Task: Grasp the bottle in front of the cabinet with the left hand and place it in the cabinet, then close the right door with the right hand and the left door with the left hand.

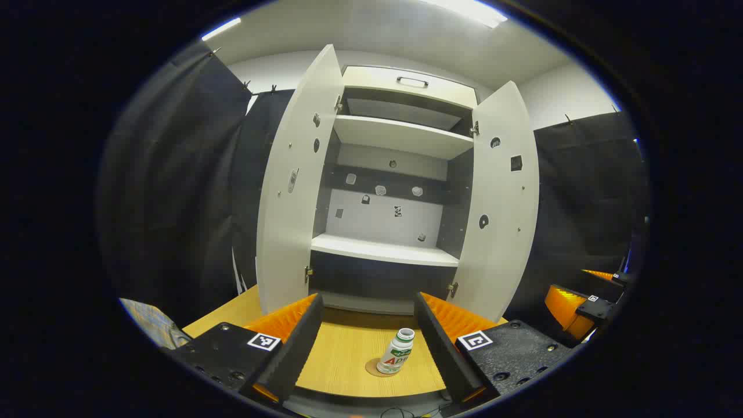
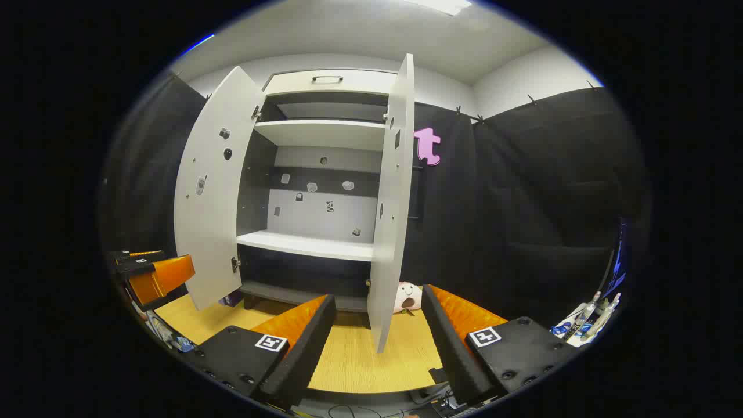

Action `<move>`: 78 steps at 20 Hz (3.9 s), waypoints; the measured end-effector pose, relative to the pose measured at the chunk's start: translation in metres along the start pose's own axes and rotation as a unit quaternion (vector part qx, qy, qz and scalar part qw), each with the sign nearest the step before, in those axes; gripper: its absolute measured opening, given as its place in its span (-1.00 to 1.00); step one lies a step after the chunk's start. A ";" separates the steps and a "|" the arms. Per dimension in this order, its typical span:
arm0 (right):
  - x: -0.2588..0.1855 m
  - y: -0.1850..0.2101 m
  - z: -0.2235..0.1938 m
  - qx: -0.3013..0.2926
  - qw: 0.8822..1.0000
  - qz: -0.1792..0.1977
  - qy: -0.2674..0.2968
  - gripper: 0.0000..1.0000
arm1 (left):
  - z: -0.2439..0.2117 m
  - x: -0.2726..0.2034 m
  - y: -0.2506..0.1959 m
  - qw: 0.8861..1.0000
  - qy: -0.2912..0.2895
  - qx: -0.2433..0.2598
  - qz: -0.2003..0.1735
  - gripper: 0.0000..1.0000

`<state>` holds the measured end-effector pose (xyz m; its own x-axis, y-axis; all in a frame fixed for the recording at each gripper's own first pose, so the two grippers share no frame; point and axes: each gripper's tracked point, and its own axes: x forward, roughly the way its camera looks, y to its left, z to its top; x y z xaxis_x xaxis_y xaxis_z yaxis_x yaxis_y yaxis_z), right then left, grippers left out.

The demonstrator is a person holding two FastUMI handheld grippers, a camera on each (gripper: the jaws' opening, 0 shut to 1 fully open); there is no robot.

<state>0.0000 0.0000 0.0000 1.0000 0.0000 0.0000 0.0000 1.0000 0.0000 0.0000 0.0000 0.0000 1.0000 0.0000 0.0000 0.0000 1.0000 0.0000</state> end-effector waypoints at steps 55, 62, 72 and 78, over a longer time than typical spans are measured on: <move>0.000 -0.090 -0.026 -0.021 0.993 -0.102 0.060 0.96 | -0.284 0.143 -0.059 0.993 0.100 0.047 -0.044 0.93; 0.009 -0.114 -0.036 -0.029 0.991 -0.115 0.066 0.96 | -0.300 0.155 -0.068 0.989 0.121 0.065 -0.046 0.45; 0.053 -0.139 -0.059 -0.003 0.995 -0.081 0.060 0.96 | -0.226 0.150 -0.075 0.988 0.133 0.069 -0.046 0.42; 0.083 -0.152 -0.067 -0.002 0.998 -0.041 0.056 0.95 | -0.163 0.148 -0.077 0.989 0.129 0.073 -0.024 0.43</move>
<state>0.0831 -0.1518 -0.0673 0.9904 -0.0817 -0.1116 0.0813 0.9967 -0.0087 0.1480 -0.0771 -0.1628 0.9656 -0.0277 -0.2587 0.0655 0.9882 0.1387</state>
